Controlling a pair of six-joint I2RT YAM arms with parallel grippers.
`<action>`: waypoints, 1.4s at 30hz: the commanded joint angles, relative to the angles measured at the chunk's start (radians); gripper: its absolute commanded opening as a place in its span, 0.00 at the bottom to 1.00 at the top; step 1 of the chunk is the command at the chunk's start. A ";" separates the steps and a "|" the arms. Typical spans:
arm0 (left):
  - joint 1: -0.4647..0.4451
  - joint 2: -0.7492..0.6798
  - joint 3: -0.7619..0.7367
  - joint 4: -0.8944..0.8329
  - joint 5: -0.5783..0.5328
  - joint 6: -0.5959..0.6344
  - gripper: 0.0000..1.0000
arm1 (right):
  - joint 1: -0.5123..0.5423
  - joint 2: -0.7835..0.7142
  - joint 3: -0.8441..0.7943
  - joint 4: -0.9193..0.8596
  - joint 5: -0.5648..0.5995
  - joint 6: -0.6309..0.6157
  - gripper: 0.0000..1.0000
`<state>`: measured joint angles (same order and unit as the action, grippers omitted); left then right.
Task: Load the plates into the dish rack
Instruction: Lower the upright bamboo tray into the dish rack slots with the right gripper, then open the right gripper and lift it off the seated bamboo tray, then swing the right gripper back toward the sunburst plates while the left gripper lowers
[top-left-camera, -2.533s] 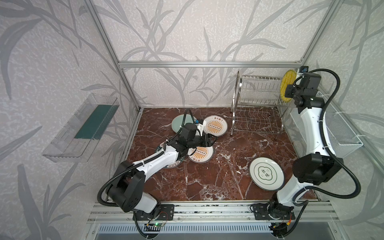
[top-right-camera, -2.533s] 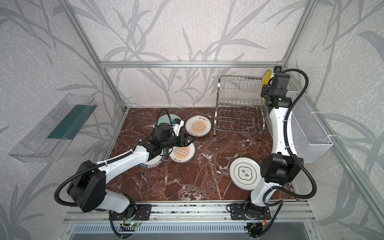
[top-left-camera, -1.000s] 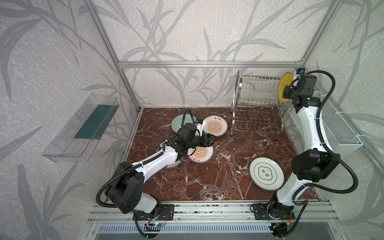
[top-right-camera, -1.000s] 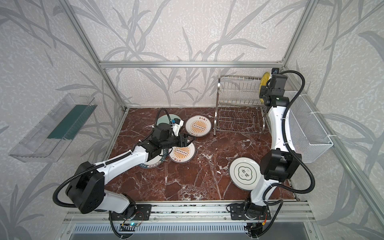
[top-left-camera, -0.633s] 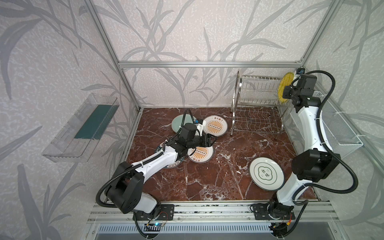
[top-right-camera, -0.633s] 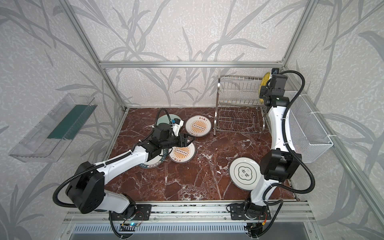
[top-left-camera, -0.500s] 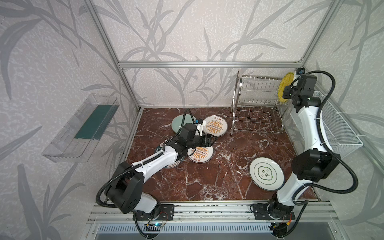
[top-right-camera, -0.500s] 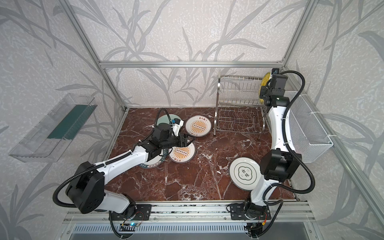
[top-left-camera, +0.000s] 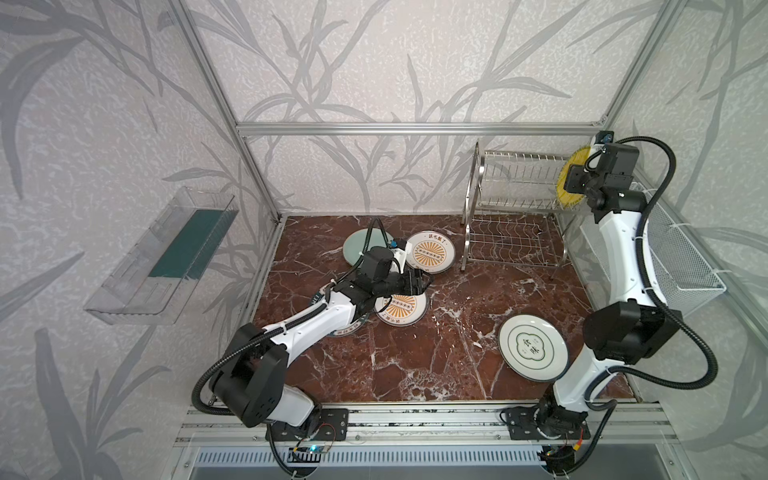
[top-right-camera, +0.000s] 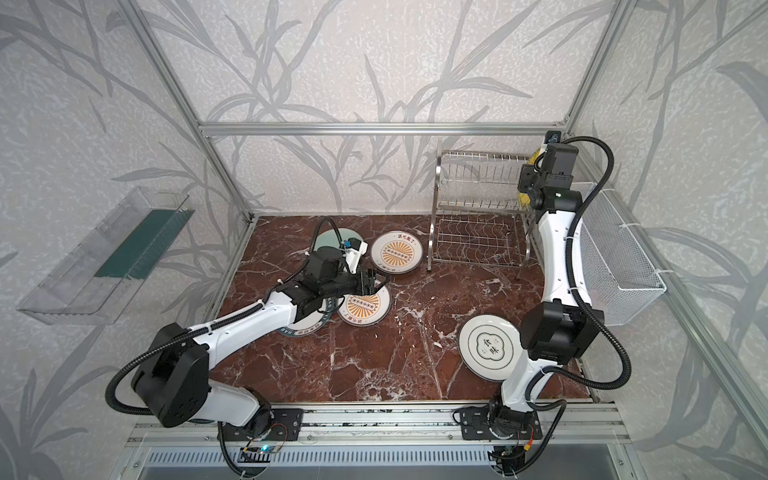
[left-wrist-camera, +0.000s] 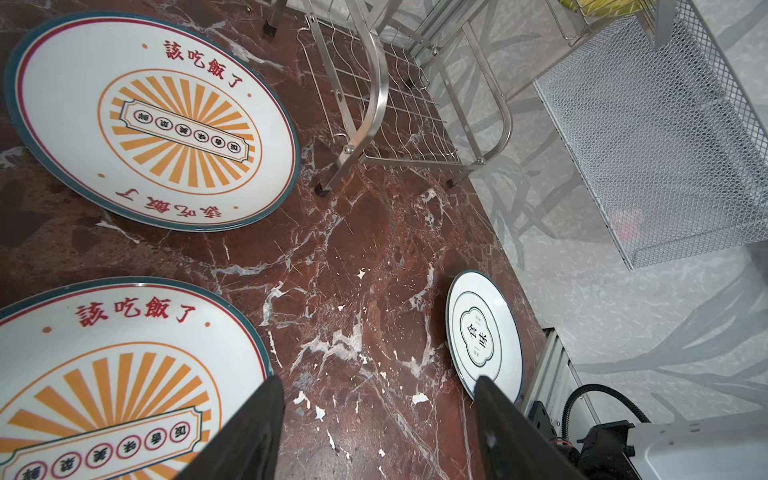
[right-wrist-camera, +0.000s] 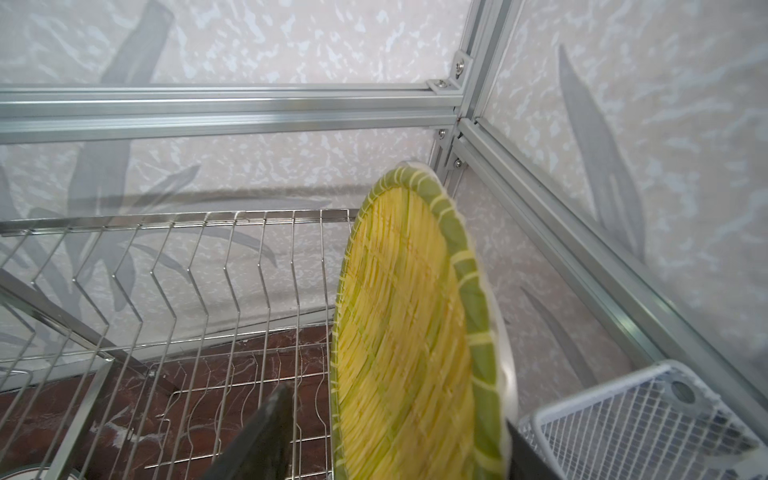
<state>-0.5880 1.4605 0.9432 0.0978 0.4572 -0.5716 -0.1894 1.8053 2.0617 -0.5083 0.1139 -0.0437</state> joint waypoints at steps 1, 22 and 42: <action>0.003 -0.005 0.023 -0.010 -0.008 0.024 0.70 | 0.002 -0.053 0.038 -0.013 -0.022 0.013 0.70; 0.014 0.015 0.065 -0.039 -0.049 0.039 0.70 | 0.002 -0.211 0.031 -0.073 -0.245 0.099 0.99; 0.069 -0.002 0.135 -0.155 -0.208 0.092 0.69 | 0.126 -0.480 -0.552 0.187 -0.332 0.215 0.99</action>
<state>-0.5335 1.4754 1.0470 -0.0273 0.2943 -0.4965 -0.1165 1.3827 1.5738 -0.4042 -0.2260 0.1581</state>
